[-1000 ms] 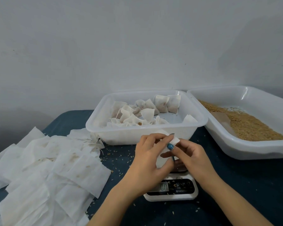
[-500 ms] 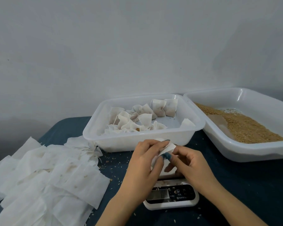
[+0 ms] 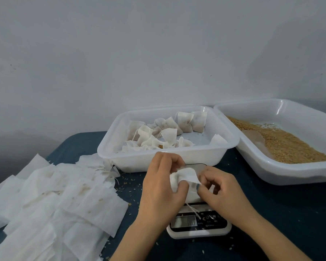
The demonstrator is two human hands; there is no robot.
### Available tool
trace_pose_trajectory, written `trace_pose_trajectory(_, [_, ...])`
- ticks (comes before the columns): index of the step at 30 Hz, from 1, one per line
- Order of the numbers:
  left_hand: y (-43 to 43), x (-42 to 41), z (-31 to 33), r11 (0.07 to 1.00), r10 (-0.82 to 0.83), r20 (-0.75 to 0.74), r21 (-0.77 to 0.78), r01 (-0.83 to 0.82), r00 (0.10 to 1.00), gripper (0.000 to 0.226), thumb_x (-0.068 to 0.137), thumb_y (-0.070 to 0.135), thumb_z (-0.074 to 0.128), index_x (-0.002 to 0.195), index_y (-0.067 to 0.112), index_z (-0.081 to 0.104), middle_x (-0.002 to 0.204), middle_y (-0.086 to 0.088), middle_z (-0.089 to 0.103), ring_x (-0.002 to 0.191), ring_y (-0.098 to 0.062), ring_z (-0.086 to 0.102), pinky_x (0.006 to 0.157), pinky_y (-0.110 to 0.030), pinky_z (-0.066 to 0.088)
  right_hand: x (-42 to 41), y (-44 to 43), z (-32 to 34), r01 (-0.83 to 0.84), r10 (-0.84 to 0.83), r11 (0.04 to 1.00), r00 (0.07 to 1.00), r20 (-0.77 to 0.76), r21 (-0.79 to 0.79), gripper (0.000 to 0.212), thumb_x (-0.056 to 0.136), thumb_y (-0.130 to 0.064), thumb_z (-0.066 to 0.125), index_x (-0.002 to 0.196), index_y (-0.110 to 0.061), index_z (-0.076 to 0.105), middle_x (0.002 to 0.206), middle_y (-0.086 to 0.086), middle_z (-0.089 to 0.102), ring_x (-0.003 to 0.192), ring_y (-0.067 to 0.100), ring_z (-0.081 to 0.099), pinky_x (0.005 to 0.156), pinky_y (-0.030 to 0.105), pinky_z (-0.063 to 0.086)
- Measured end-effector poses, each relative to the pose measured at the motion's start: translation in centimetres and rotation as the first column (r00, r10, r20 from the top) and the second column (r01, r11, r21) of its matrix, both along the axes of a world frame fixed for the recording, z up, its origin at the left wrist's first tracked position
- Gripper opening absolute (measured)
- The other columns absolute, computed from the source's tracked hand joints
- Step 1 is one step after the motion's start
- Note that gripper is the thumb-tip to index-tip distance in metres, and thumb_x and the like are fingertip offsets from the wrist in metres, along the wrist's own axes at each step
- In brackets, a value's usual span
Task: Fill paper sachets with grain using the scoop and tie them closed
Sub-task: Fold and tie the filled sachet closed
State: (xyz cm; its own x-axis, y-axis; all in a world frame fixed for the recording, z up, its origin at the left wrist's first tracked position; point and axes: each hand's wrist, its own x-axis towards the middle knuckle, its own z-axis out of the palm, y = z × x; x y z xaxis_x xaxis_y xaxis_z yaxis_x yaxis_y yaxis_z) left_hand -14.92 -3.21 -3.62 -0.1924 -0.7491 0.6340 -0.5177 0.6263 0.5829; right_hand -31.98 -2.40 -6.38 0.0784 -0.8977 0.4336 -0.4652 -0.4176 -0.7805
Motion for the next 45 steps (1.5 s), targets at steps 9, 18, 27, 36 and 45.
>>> trace_pose_trajectory(9, [0.0, -0.2, -0.6, 0.945, -0.309, 0.334, 0.005, 0.326, 0.891, 0.074, 0.074, 0.039, 0.079, 0.138, 0.013, 0.050, 0.140, 0.008, 0.051, 0.142, -0.009, 0.034, 0.119, -0.030, 0.026, -0.6, -0.2, 0.4, -0.284, 0.236, 0.953, 0.913, 0.333, 0.102, 0.028, 0.077, -0.008, 0.054, 0.063, 0.014, 0.045, 0.056, 0.017, 0.039, 0.056, 0.020, 0.038, 0.054, 0.026, 0.035])
trace_pose_trajectory(18, [-0.3, 0.9, -0.5, 0.977, -0.211, 0.393, 0.049, 0.209, 0.895, 0.048, 0.076, 0.048, 0.063, 0.114, 0.019, 0.056, 0.101, 0.017, 0.049, 0.091, -0.003, 0.048, 0.076, -0.011, 0.035, -1.1, -0.4, 0.6, -0.256, 0.185, 0.955, 0.908, 0.376, 0.150, 0.025, 0.075, -0.013, 0.056, 0.054, -0.007, 0.042, 0.056, 0.013, 0.037, 0.053, 0.014, 0.039, 0.051, 0.020, 0.036])
trace_pose_trajectory(27, [-1.7, 1.8, -1.8, 0.988, -0.083, 0.370, 0.150, 0.028, 0.925, 0.028, 0.083, 0.052, 0.048, 0.106, 0.037, 0.040, 0.095, 0.023, 0.048, 0.083, -0.004, 0.045, 0.063, -0.013, 0.036, -0.4, 0.2, 0.6, 0.017, -0.014, 0.965, 1.000, 0.013, -0.262, 0.015, 0.074, -0.018, 0.059, 0.087, -0.026, 0.061, 0.094, -0.015, 0.057, 0.066, 0.011, 0.056, 0.050, 0.020, 0.042])
trace_pose_trajectory(36, [-2.1, 1.8, -2.0, 0.970, -0.154, 0.294, 0.225, 0.089, 0.943, 0.029, 0.080, 0.049, 0.054, 0.106, 0.039, 0.049, 0.101, 0.020, 0.057, 0.092, -0.002, 0.052, 0.067, -0.013, 0.039, -0.6, 0.4, -0.6, -0.155, -0.010, 0.911, 0.918, -0.397, -0.382, 0.027, 0.086, -0.029, 0.065, 0.111, -0.020, 0.070, 0.124, -0.017, 0.058, 0.094, 0.002, 0.062, 0.069, 0.020, 0.052])
trace_pose_trajectory(45, [-2.1, 2.2, -1.7, 0.969, -0.204, 0.303, 0.201, 0.147, 0.931, 0.049, 0.073, 0.045, 0.072, 0.118, 0.035, 0.055, 0.108, 0.025, 0.055, 0.106, 0.003, 0.048, 0.084, -0.008, 0.038, -1.3, -0.7, -1.1, -0.177, 0.011, 0.893, 0.928, -0.372, -0.414, 0.021, 0.095, -0.022, 0.059, 0.092, -0.006, 0.073, 0.094, -0.003, 0.066, 0.092, 0.014, 0.060, 0.073, 0.029, 0.051])
